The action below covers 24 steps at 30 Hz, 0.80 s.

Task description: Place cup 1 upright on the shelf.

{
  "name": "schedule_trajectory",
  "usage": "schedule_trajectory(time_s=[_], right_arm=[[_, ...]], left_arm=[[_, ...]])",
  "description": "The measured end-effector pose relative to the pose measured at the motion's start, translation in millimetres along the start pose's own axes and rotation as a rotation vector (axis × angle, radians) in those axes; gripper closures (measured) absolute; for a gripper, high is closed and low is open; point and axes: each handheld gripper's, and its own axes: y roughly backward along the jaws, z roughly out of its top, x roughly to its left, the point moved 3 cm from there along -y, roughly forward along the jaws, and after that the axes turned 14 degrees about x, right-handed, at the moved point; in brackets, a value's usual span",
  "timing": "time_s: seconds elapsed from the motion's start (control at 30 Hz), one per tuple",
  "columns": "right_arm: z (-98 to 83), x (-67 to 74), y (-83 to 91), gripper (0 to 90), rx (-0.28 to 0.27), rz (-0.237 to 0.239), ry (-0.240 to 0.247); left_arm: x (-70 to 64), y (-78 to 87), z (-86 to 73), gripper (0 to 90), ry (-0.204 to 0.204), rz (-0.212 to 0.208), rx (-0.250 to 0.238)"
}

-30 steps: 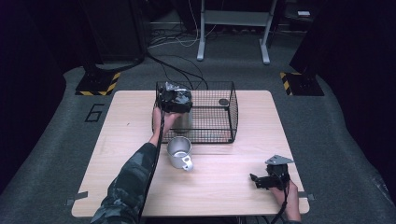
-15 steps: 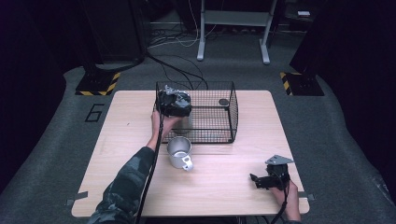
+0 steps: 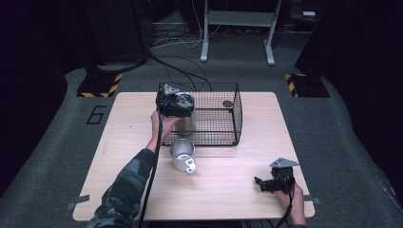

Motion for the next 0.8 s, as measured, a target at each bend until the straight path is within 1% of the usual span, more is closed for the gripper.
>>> schedule_trajectory(time_s=[0.13,0.2,0.23,0.27,0.3,0.37,0.4,0.43,0.47,0.5,0.63,0.7,0.73,0.8], right_arm=[[0.0,0.1,0.0,0.1,0.000,0.000,-0.001],[0.0,-0.1,0.0,0.0,0.000,-0.001,0.000],[0.0,-0.1,0.0,0.0,0.000,-0.001,0.000],[0.0,0.0,0.0,0.1,0.000,0.000,0.000],[0.0,-0.2,0.0,0.1,0.000,-0.001,0.002],[-0.1,0.0,0.1,0.1,0.000,-0.001,-0.001],[0.0,-0.2,0.0,0.1,0.000,0.000,0.001],[0.0,-0.2,0.0,0.1,0.000,0.000,0.001],[0.0,-0.2,0.0,0.1,0.000,-0.001,0.002],[0.0,-0.2,0.0,0.1,0.000,-0.001,0.002],[0.0,-0.1,0.0,0.1,0.000,-0.001,0.000],[0.0,0.0,0.0,0.1,0.000,0.000,-0.001],[0.0,-0.1,0.0,0.1,0.000,0.000,0.001],[0.0,-0.2,0.0,0.0,0.000,0.000,0.001]], left_arm=[[-1.1,9.2,5.4,0.0,-0.007,-0.014,-0.011],[-1.8,16.2,7.9,0.0,-0.019,-0.026,-0.016],[-1.8,16.2,7.9,0.0,-0.019,-0.026,-0.016],[-2.6,19.8,8.7,0.0,-0.024,-0.033,-0.016],[-3.2,22.4,9.5,0.0,-0.033,-0.037,-0.023],[-5.3,27.3,10.8,0.0,-0.039,-0.051,-0.035],[-8.7,32.8,11.7,0.0,-0.061,-0.056,-0.037],[-8.7,32.8,11.7,0.0,-0.061,-0.056,-0.037],[-12.1,38.0,11.9,0.0,-0.077,-0.069,-0.040],[-12.1,38.0,11.9,0.0,-0.077,-0.069,-0.040],[-15.8,50.5,11.0,0.0,-0.098,-0.087,-0.050],[-16.5,57.4,9.4,0.0,-0.107,-0.091,-0.060],[-16.7,64.1,6.8,0.0,-0.115,-0.087,-0.068],[-16.8,67.1,5.1,0.0,-0.120,-0.086,-0.069]])
